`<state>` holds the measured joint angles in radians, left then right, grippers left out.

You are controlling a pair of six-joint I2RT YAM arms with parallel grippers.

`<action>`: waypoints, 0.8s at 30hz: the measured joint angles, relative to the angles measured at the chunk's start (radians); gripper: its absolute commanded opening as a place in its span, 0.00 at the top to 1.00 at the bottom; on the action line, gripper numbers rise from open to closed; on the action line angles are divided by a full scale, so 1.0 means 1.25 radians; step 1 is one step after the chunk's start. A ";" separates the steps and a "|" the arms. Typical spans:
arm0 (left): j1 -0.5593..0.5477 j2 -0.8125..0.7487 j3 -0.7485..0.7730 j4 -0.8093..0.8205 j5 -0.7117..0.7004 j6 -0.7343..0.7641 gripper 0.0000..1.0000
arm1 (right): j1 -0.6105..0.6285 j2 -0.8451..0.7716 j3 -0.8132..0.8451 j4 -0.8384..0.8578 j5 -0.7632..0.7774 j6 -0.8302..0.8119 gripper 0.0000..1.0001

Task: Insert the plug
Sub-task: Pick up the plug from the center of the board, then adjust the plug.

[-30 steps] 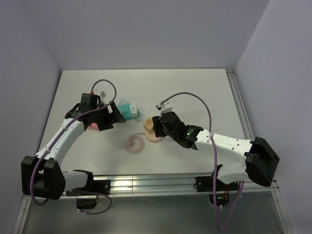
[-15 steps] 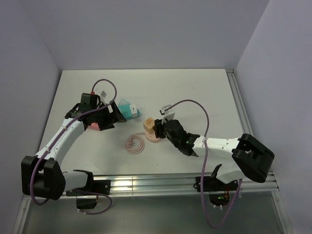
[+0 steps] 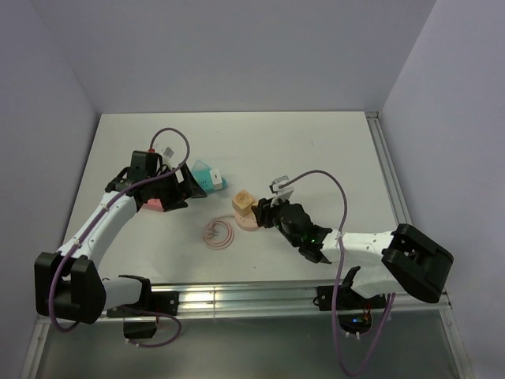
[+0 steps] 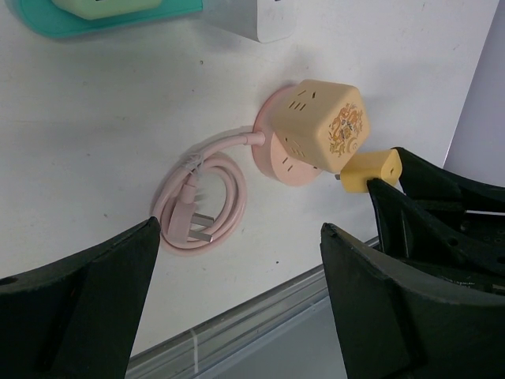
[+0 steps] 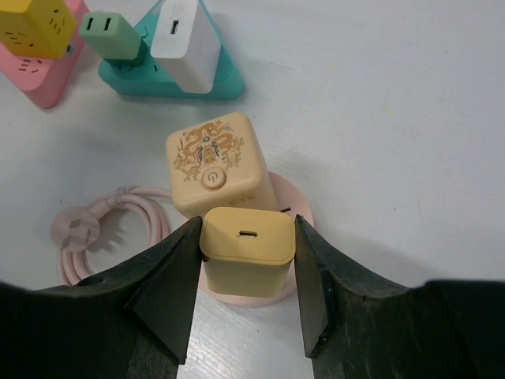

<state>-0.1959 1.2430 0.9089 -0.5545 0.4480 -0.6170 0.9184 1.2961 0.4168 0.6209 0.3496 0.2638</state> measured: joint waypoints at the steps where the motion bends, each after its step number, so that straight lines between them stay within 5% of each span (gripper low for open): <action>1: 0.000 0.001 0.000 0.001 0.000 0.000 0.11 | 0.000 -0.002 -0.007 0.007 0.000 -0.001 1.00; 24: -0.025 0.092 0.036 0.030 0.029 -0.006 0.12 | 0.000 0.154 -0.157 0.487 -0.070 -0.130 1.00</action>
<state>-0.2272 1.3575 0.9543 -0.5171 0.4843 -0.6247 0.9184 1.4891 0.2199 1.2293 0.2619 0.1017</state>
